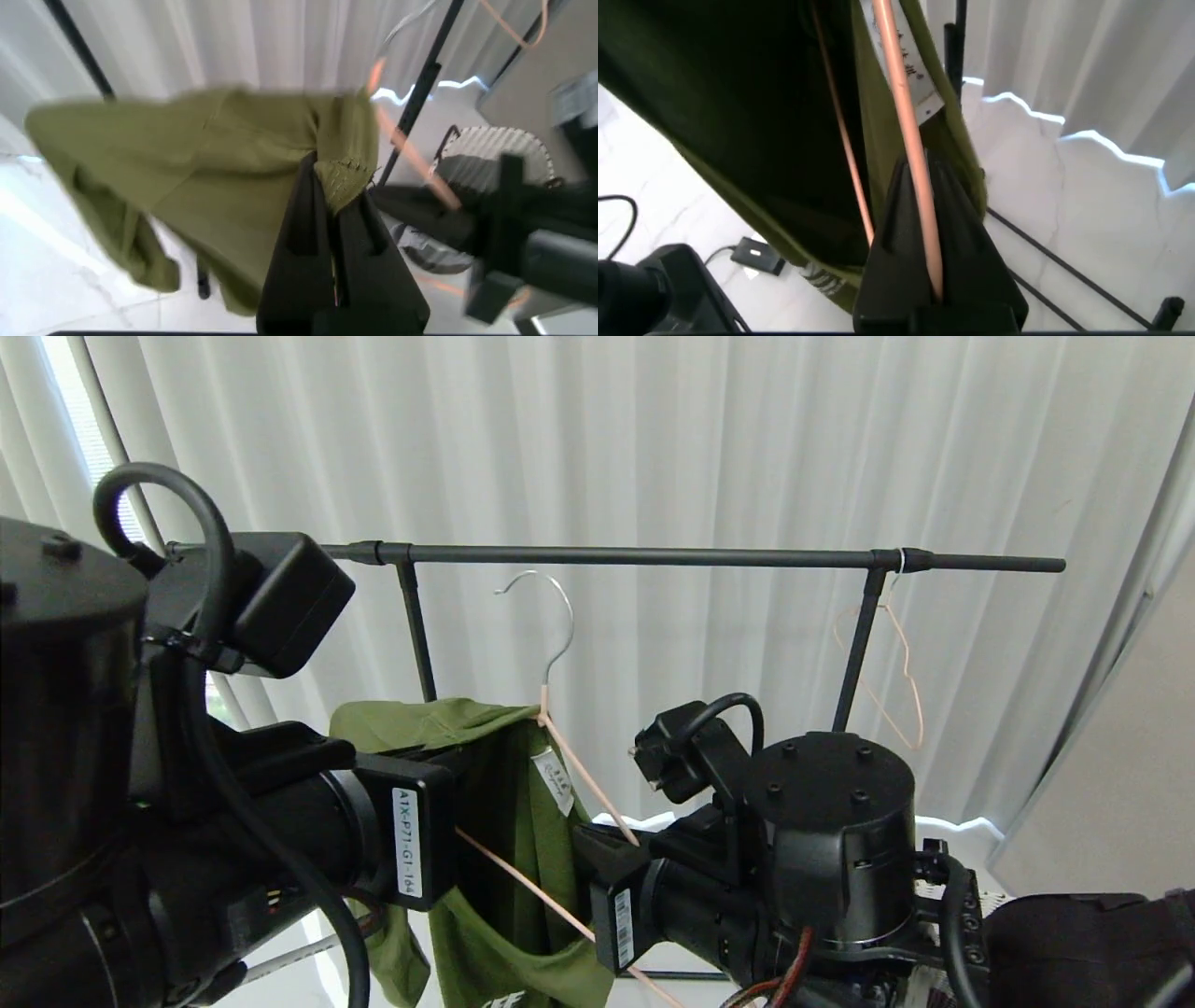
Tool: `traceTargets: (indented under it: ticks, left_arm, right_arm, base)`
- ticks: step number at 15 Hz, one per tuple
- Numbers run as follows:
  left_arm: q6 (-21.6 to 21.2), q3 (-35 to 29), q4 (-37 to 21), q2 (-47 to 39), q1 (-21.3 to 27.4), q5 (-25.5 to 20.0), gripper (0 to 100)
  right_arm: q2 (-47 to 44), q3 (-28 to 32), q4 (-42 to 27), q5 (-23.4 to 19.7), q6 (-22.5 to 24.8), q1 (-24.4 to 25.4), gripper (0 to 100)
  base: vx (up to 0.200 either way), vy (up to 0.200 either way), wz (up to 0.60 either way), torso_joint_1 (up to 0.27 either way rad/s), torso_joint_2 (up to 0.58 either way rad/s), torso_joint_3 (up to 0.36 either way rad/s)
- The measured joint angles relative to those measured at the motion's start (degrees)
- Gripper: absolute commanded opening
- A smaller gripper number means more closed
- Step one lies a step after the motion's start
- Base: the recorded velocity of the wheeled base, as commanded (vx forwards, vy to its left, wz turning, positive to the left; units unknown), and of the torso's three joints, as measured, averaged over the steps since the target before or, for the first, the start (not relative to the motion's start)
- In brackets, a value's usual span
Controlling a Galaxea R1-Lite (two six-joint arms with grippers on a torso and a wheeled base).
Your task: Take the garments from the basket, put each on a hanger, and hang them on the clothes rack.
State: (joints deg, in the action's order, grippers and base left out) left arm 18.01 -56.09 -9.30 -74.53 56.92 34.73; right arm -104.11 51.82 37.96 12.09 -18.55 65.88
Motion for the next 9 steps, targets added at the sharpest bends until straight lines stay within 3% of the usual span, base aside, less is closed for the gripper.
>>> traceTargets:
  ticks: [4, 5, 9]
  left_arm:
    - [-0.7, 0.7, 0.0, 0.5, 0.0, 0.0, 0]
    - [-1.0, 0.8, 0.0, 0.5, 0.0, 0.0, 100]
    - [-1.0, 1.3, 0.0, 0.6, 0.2, 0.1, 100]
  right_arm:
    - [1.4, 0.0, 2.4, 1.3, 0.4, -0.1, 0]
    - [1.8, 0.0, 2.4, 1.4, 0.4, -0.1, 0]
    - [3.9, -0.2, 2.4, 1.7, 0.7, -0.1, 0]
  base:
    - [0.0, 0.0, 0.0, 0.0, 0.0, 0.0]
    - [0.0, 0.0, 0.0, 0.0, 0.0, 0.0]
    - [0.0, 0.0, 0.0, 0.0, 0.0, 0.0]
